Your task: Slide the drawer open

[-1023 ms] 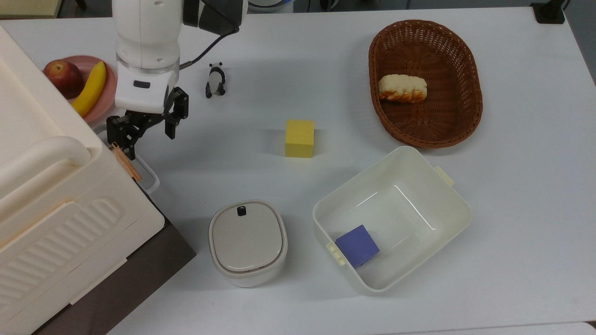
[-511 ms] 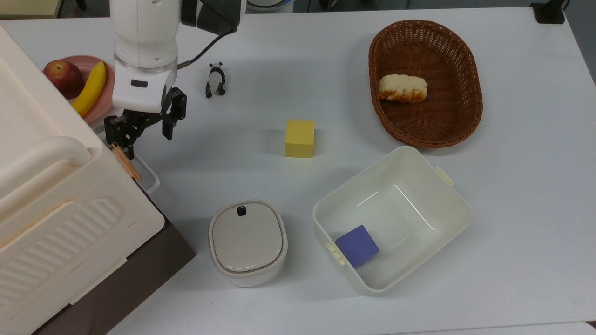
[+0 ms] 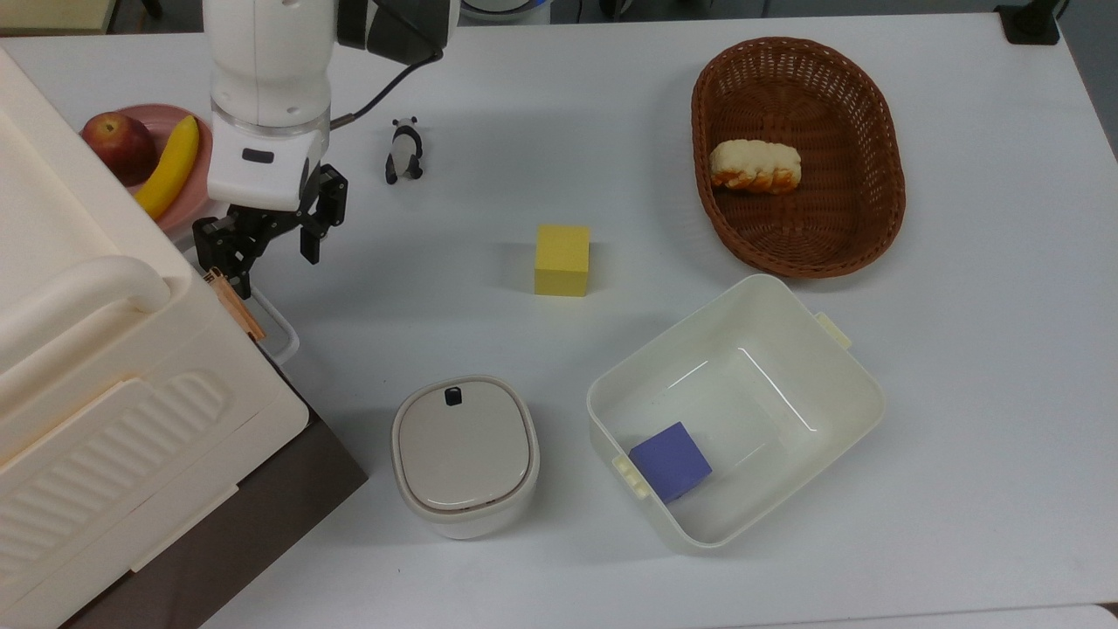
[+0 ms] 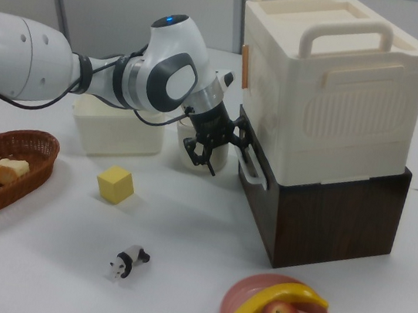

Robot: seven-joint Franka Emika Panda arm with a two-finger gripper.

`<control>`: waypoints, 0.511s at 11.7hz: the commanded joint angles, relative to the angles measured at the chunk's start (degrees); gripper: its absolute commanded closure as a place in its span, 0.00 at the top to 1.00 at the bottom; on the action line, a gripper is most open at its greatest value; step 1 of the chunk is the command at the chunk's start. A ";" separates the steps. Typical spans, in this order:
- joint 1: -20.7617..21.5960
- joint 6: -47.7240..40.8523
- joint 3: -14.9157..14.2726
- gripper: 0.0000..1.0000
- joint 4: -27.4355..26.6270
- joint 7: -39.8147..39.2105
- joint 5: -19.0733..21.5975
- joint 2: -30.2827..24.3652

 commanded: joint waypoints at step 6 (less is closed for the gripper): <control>0.16 1.89 -0.71 0.77 -1.23 0.23 -1.17 -0.21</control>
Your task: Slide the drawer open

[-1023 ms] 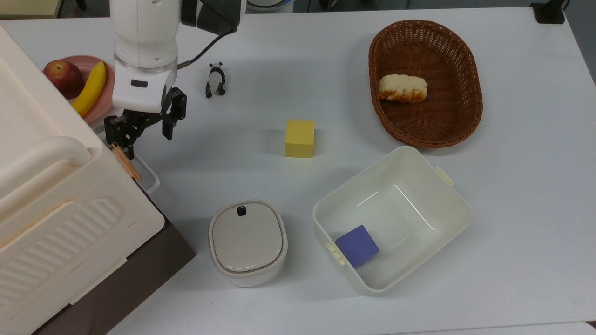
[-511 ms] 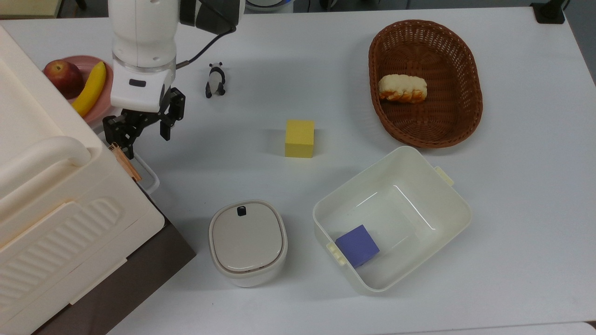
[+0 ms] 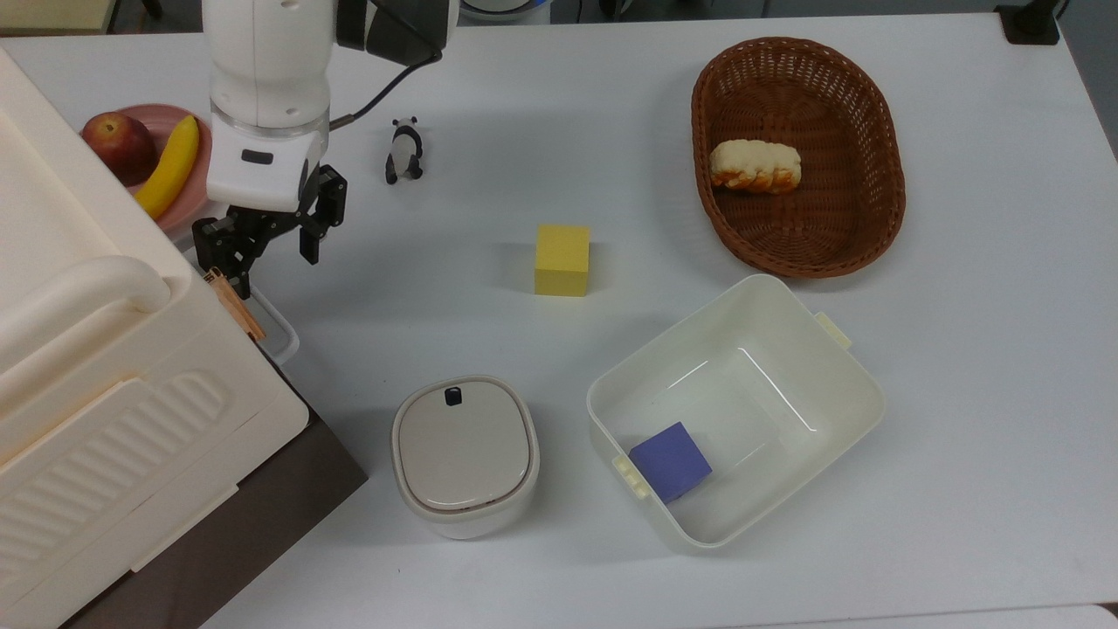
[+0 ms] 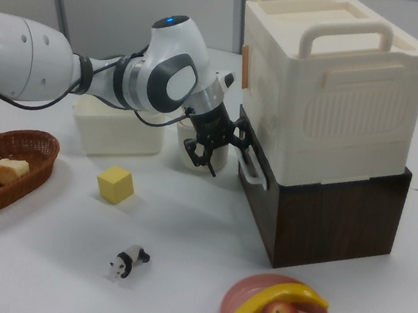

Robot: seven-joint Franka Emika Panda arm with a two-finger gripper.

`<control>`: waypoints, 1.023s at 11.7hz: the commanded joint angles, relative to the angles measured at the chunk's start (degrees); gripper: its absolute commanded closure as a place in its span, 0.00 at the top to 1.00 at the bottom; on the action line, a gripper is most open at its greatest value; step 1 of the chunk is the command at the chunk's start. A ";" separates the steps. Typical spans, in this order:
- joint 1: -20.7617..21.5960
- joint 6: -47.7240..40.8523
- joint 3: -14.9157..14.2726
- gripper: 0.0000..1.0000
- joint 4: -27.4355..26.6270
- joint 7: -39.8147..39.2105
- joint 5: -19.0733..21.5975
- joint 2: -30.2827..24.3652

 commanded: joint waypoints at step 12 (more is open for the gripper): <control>0.18 1.89 -0.69 0.59 0.38 0.23 -0.82 -0.15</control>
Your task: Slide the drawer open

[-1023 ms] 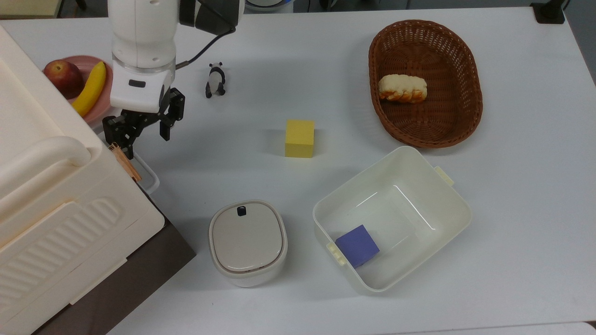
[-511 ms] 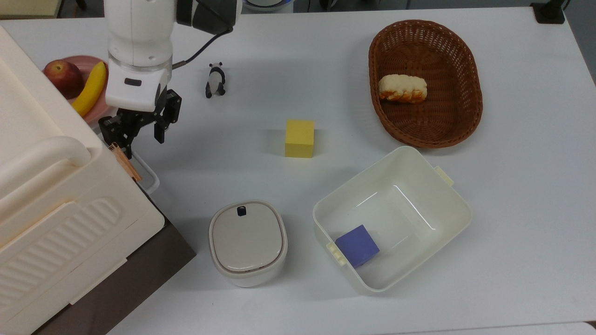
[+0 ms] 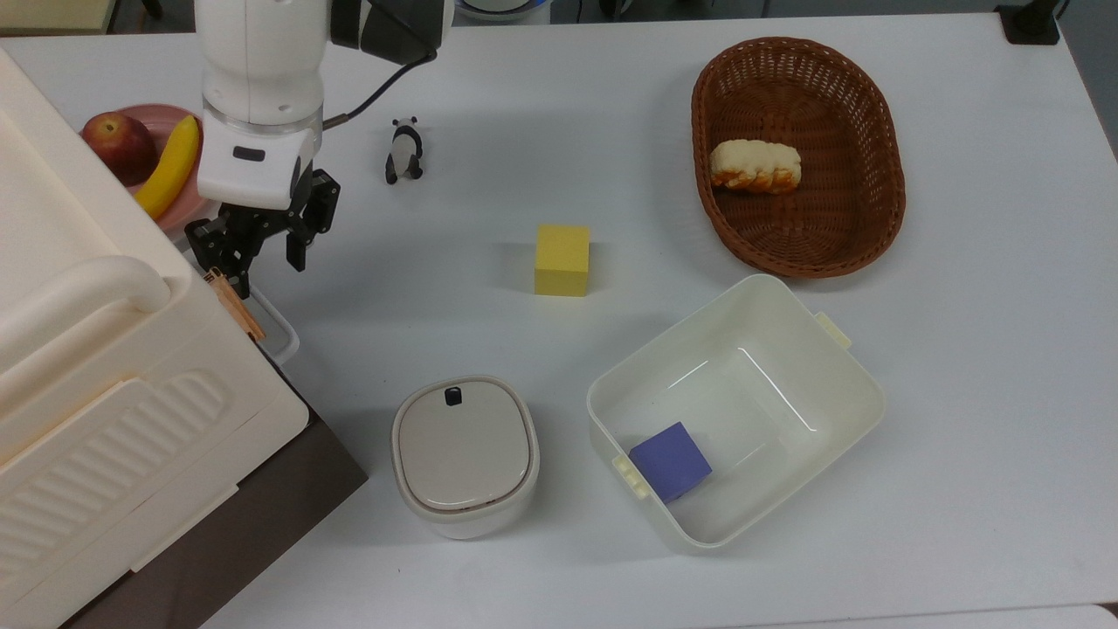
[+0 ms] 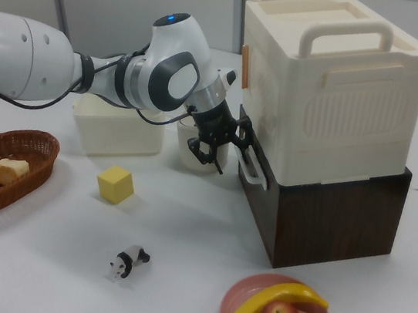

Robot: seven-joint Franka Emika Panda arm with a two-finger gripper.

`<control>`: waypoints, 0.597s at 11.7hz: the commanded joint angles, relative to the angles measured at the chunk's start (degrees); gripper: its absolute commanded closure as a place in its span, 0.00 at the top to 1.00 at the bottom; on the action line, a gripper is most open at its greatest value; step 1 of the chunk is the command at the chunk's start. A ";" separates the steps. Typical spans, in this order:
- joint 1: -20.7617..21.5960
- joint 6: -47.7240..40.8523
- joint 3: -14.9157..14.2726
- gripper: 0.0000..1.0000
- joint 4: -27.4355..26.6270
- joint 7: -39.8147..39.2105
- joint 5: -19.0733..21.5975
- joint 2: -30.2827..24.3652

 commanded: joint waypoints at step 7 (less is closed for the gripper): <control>0.10 1.57 -0.40 0.56 -0.26 0.31 -0.74 -0.29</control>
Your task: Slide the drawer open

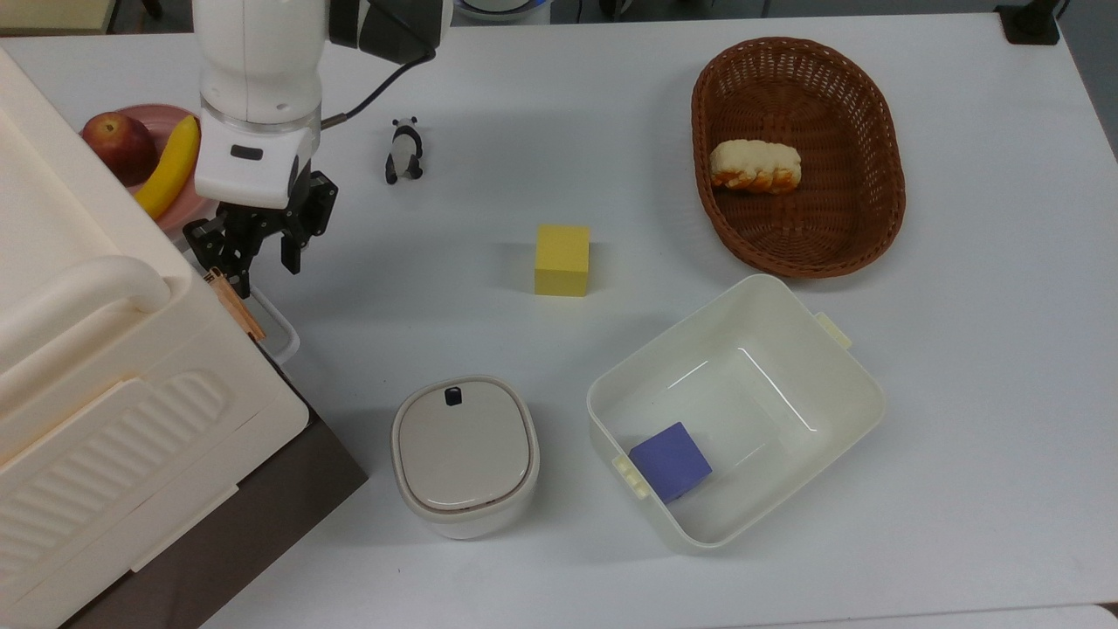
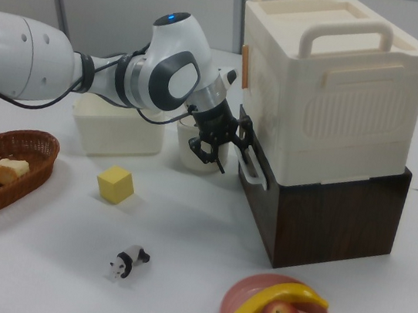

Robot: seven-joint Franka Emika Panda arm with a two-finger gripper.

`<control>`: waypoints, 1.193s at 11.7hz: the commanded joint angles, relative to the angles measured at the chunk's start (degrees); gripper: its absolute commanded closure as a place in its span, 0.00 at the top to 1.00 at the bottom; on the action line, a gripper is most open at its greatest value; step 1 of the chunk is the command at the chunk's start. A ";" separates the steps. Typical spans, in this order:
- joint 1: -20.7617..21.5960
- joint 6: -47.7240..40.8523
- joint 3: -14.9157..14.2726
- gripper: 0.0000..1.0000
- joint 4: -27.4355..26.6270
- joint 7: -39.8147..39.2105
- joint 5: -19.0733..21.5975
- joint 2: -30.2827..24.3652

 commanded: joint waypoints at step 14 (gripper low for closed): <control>-0.16 1.50 -0.34 0.36 -0.15 0.40 -0.73 -0.20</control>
